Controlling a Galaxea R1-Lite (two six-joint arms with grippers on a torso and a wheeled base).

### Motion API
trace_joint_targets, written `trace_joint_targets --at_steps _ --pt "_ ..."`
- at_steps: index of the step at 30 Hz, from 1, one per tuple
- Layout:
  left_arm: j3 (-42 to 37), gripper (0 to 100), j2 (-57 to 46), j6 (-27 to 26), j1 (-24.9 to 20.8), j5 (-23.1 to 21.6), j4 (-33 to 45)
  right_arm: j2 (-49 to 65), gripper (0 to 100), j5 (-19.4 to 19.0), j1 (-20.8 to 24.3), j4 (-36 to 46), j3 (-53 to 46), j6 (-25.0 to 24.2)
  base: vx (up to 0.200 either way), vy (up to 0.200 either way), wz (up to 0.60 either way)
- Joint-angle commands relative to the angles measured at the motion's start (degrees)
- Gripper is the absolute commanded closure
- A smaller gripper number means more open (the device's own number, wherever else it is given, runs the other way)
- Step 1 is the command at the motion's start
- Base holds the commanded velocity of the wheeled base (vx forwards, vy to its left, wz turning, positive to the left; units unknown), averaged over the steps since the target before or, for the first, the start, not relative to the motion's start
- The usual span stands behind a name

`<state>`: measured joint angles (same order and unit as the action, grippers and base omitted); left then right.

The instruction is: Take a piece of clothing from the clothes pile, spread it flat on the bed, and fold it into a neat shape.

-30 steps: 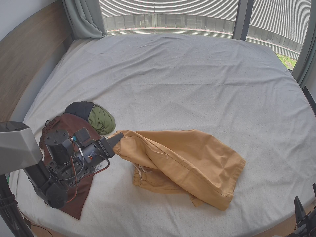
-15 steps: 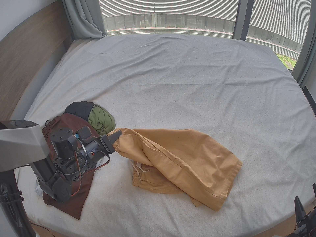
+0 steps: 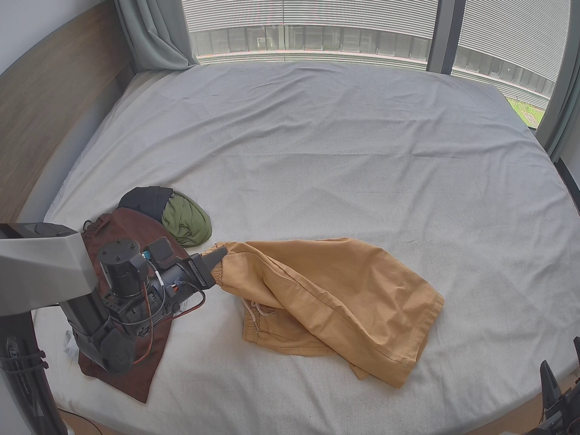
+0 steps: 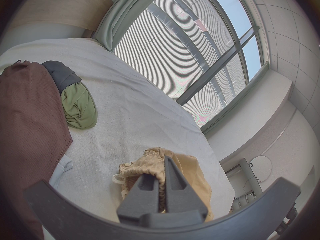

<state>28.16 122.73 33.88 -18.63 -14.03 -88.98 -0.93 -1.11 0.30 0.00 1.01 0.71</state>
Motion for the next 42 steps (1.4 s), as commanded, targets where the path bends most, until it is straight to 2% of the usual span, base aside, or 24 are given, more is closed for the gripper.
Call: trace_joint_targets --at_steps 1,5,9,20,24,29,31,33,34,35,36,42 --pt "-0.1 100 -0.1 0.0 -0.1 0.1 -0.1 0.8 0 -0.4 0.0 0.1 -1.0 0.3 0.000 0.000 0.00" --pt "-0.1 100 0.0 0.0 -0.4 0.1 -0.1 0.9 0 -0.5 0.0 -1.1 -0.9 0.3 0.000 0.000 0.00" --pt "0.0 100 -0.1 0.1 -0.5 0.1 -0.1 -1.5 0 -0.3 0.2 -9.1 3.5 0.8 0.000 0.000 0.00" --pt "-0.2 100 -0.1 0.0 -0.4 0.1 -0.1 -14.8 0 -0.4 4.4 -9.1 5.6 0.3 0.000 0.000 0.00" --pt "-0.2 100 -0.1 0.1 -0.4 0.1 -0.1 -18.6 0 -1.2 5.8 -8.9 6.2 -1.5 0.000 0.000 0.00" --pt "-0.2 100 0.2 0.1 -0.4 0.1 -0.1 -25.1 0 -4.3 5.8 -6.2 6.8 -1.3 0.000 0.000 0.00" --pt "-0.2 100 0.1 0.1 -0.4 0.1 -0.1 -28.6 0 -8.0 6.0 -5.4 7.6 -1.3 0.000 0.000 0.00" --pt "-0.2 100 0.1 0.2 -0.4 0.1 -0.1 -29.4 0 -8.9 6.1 -5.4 7.8 -1.4 0.000 0.000 0.00" --pt "-0.2 100 0.0 0.1 -0.4 0.1 -0.1 -31.8 0 -11.6 6.1 -5.4 7.9 -1.4 0.000 0.000 0.00" --pt "-0.2 100 0.0 0.1 -0.4 0.1 -0.1 -31.9 0 -11.8 6.1 -5.4 7.9 -1.4 0.000 0.000 0.00" --pt "-0.2 100 0.0 0.1 -0.4 0.1 -0.1 -33.6 0 -14.0 6.1 -5.4 7.8 -1.4 0.000 0.000 0.00" --pt "-0.2 100 0.1 0.1 -0.4 0.1 -0.1 -39.8 0 -17.1 7.2 -5.7 8.1 -1.4 0.000 0.000 0.00"
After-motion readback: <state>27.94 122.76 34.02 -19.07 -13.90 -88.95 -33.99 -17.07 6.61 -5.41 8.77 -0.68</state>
